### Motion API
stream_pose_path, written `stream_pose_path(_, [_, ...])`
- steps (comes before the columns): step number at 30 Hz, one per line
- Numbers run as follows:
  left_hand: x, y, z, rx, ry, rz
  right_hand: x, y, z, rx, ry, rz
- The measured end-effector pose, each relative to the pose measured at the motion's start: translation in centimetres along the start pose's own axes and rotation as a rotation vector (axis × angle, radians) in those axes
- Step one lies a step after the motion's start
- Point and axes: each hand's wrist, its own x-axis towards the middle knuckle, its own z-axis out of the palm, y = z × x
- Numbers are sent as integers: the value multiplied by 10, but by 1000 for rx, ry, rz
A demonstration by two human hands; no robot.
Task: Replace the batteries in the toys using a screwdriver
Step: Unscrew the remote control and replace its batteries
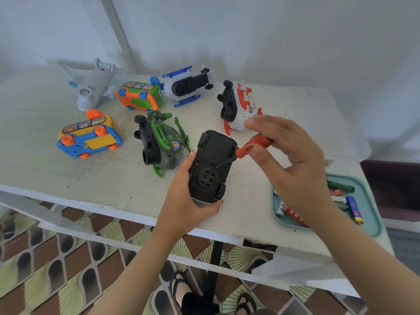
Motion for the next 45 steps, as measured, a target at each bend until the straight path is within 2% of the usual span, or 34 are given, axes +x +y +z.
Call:
stream_pose_path(3, [0, -1, 0, -7, 2, 2, 2, 0, -1, -44, 34, -36])
stream_pose_path(7, [1, 0, 1, -15, 17, 15, -1, -2, -8, 22, -85, 55])
stream_pose_path(14, [2, 2, 2, -18, 47, 43, -7, -1, -28, -398, -303, 194])
stream_pose_path(18, [1, 0, 2, 0, 43, 56, -9, 1, -37, -396, -460, 357])
stream_pose_path(27, [1, -2, 1, 13, 21, 74, -27, 7, -33, -252, -393, 385])
stream_pose_path(36, [-1, -1, 1, 28, 14, 75, -33, 10, -28, -260, -369, 353])
stream_pose_path(45, [0, 4, 5, 59, 26, 42, -39, 3, -9, -536, -629, 364])
